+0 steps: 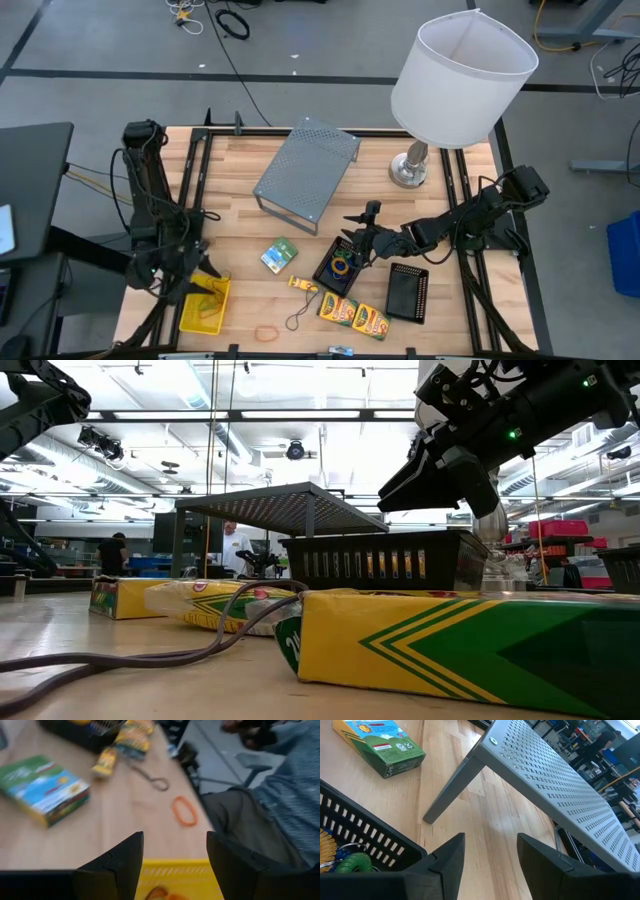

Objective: Pick & Place Office Desk Supplies
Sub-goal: Put the orange rubber band into the yellow bin

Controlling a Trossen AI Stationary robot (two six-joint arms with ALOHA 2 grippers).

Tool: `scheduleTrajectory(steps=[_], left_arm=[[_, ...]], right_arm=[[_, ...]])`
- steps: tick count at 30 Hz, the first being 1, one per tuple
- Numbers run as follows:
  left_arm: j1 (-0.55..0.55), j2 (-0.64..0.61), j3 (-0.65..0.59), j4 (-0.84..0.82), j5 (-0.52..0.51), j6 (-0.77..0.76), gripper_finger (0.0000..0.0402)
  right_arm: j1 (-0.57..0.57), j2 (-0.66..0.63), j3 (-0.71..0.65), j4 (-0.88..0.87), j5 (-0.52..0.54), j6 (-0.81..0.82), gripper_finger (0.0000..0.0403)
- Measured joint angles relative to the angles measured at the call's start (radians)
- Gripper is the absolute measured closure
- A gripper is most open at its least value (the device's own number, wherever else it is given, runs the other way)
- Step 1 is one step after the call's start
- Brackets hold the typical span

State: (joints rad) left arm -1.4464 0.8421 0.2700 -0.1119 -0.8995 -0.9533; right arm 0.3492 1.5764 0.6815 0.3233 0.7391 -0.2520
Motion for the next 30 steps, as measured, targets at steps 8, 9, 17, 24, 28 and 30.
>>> scheduleTrajectory(steps=[8,9,17,24,28,30], left_arm=[[0.031,0.000,0.000,0.077,-0.103,0.135,0.0200],[0.051,0.001,0.000,0.077,-0.099,0.135,0.0200],[0.295,0.094,0.007,0.195,0.152,0.235,0.0181],[0.464,0.286,0.141,0.210,0.373,0.367,0.0175],[0.527,0.441,0.234,0.209,0.476,0.378,0.0175],[0.549,0.517,0.277,0.206,0.516,0.379,0.0175]], right_arm=[[0.000,0.000,0.000,0.000,-0.002,0.000,0.0215],[0.000,0.000,0.000,0.000,-0.002,0.000,0.0215],[0.000,0.000,0.000,0.000,-0.002,0.000,0.0215],[0.000,0.000,0.000,-0.021,-0.001,0.004,0.0215],[0.000,0.000,0.000,-0.028,-0.001,0.004,0.0215],[0.000,0.000,0.000,-0.029,0.001,0.004,0.0215]])
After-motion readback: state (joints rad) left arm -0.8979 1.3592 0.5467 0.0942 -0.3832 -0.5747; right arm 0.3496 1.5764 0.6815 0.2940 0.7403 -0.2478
